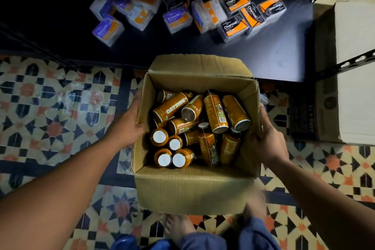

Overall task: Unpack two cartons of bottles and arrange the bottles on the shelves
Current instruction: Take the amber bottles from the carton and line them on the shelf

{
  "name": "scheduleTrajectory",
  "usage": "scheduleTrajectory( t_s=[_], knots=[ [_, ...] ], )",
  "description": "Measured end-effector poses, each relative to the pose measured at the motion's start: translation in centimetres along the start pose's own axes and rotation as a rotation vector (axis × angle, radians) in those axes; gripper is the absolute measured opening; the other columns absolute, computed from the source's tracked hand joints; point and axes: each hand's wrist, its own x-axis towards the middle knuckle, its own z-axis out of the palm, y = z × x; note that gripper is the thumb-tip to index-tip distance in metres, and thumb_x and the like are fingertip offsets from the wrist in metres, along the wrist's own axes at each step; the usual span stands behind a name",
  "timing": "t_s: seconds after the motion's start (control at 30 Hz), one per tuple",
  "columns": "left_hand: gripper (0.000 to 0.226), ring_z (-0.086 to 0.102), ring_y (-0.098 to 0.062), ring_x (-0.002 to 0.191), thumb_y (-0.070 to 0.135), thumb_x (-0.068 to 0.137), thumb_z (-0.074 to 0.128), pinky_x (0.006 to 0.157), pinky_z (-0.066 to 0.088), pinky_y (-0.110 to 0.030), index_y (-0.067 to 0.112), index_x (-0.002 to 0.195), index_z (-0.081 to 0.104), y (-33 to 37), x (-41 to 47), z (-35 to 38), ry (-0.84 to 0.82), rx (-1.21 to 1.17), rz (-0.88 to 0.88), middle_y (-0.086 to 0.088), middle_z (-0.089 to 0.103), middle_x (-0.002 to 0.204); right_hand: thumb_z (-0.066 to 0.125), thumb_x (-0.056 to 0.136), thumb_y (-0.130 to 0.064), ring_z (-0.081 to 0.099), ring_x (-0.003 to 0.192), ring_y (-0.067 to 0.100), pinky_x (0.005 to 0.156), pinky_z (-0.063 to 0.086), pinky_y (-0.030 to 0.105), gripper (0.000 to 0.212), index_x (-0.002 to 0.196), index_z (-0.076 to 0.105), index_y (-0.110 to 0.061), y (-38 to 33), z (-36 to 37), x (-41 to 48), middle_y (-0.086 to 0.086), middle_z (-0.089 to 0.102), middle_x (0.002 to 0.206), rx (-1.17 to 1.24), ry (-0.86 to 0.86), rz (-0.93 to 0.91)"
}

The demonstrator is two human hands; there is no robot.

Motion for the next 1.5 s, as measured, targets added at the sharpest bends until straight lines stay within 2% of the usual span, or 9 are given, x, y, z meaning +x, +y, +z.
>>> scheduleTrajectory(
  t_s=[0.27, 0.47, 0.67, 0.77, 0.97, 1.1, 1.27, 1.4, 1.5],
  knots=[
    [0.110, 0.070, -0.024, 0.069, 0.017, 0.094, 0.065, 0.062, 0.061, -0.048, 0.064, 0.144, -0.020, 0.1, -0.3, 0.6, 0.007, -0.027, -0.037, -0.007, 0.066, 0.111, 0.057, 0.101, -0.024, 0.066, 0.089, 0.037, 0.074, 0.054, 0.041, 0.091, 0.158, -0.010, -0.051, -0.4, 0.0, -0.6, 0.022, 0.068, 0.122, -0.047, -0.044, -0.003],
    [0.093, 0.065, -0.025, 0.064, 0.025, 0.096, 0.062, 0.053, 0.056, -0.041, 0.045, 0.157, -0.006, 1.2, -1.0, 1.0, 0.093, 0.062, -0.085, -0.011, 0.067, 0.097, 0.057, 0.101, -0.023, 0.068, 0.082, 0.032, 0.074, 0.061, 0.054, 0.092, 0.155, -0.012, -0.054, -1.1, -1.0, -1.0, 0.018, 0.069, 0.118, -0.049, -0.014, 0.003],
    [0.060, 0.061, -0.035, 0.110, 0.031, 0.096, 0.059, 0.082, 0.057, -0.051, 0.028, 0.151, 0.035, 3.9, -2.1, 1.6, 0.305, 0.047, -0.048, -0.013, 0.059, 0.132, 0.059, 0.100, -0.021, 0.061, 0.119, 0.029, 0.094, 0.056, 0.049, 0.067, 0.158, 0.028, -0.034, -2.4, -2.6, -1.3, 0.006, 0.059, 0.142, -0.029, 0.109, -0.125],
    [0.049, 0.050, -0.033, 0.126, 0.029, 0.098, 0.058, 0.090, 0.051, -0.045, 0.022, 0.146, 0.048, 7.1, -2.5, 1.3, 0.356, 0.042, 0.015, -0.011, 0.053, 0.139, 0.061, 0.100, -0.021, 0.063, 0.117, 0.025, 0.095, 0.056, 0.047, 0.055, 0.151, 0.044, -0.027, -3.3, -3.7, -0.7, 0.004, 0.060, 0.141, 0.015, 0.068, -0.166],
    [0.044, 0.066, -0.015, 0.090, 0.021, 0.099, 0.060, 0.065, 0.049, -0.024, 0.025, 0.142, 0.051, 13.3, -1.1, 1.7, -0.006, -0.247, 0.011, 0.010, 0.064, 0.111, 0.059, 0.099, -0.019, 0.064, 0.116, 0.026, 0.083, 0.055, 0.032, 0.055, 0.151, 0.044, -0.027, -5.1, -4.7, 1.6, 0.006, 0.062, 0.138, 0.038, -0.135, -0.120],
    [0.044, 0.064, -0.013, 0.101, 0.026, 0.099, 0.061, 0.073, 0.049, -0.025, 0.025, 0.142, 0.052, 14.2, 1.2, 4.5, -0.173, -0.283, -0.003, 0.001, 0.067, 0.123, 0.059, 0.101, -0.021, 0.063, 0.118, 0.028, 0.081, 0.055, 0.030, 0.065, 0.159, 0.031, -0.028, -5.5, -2.9, 2.4, 0.008, 0.058, 0.144, 0.054, -0.256, -0.011],
    [0.044, 0.060, -0.009, 0.098, 0.030, 0.100, 0.060, 0.069, 0.043, -0.020, 0.026, 0.142, 0.049, 15.3, 4.0, 7.9, -0.203, -0.322, -0.021, 0.000, 0.066, 0.127, 0.060, 0.097, -0.019, 0.062, 0.116, 0.032, 0.093, 0.054, 0.040, 0.067, 0.156, 0.029, -0.026, -6.5, 0.1, 4.0, 0.010, 0.062, 0.134, 0.025, -0.203, 0.052],
    [0.028, 0.058, -0.016, 0.098, 0.039, 0.097, 0.062, 0.077, 0.043, -0.030, 0.018, 0.115, 0.057, 16.5, 6.3, 9.3, -0.118, -0.226, -0.057, 0.008, 0.059, 0.097, 0.057, 0.095, -0.014, 0.065, 0.107, 0.036, 0.090, 0.056, 0.044, 0.060, 0.151, 0.033, -0.019, -7.3, 1.0, 6.2, 0.012, 0.064, 0.121, -0.025, -0.179, 0.127],
    [0.045, 0.059, -0.027, 0.117, 0.040, 0.094, 0.066, 0.079, 0.043, -0.033, 0.018, 0.131, 0.052, 16.7, 7.3, 9.8, -0.104, -0.210, -0.082, -0.004, 0.060, 0.125, 0.054, 0.100, -0.019, 0.067, 0.096, 0.034, 0.081, 0.057, 0.043, 0.052, 0.148, 0.035, -0.018, -7.5, 1.9, 6.9, 0.012, 0.065, 0.111, -0.033, -0.177, 0.117]
  ],
)
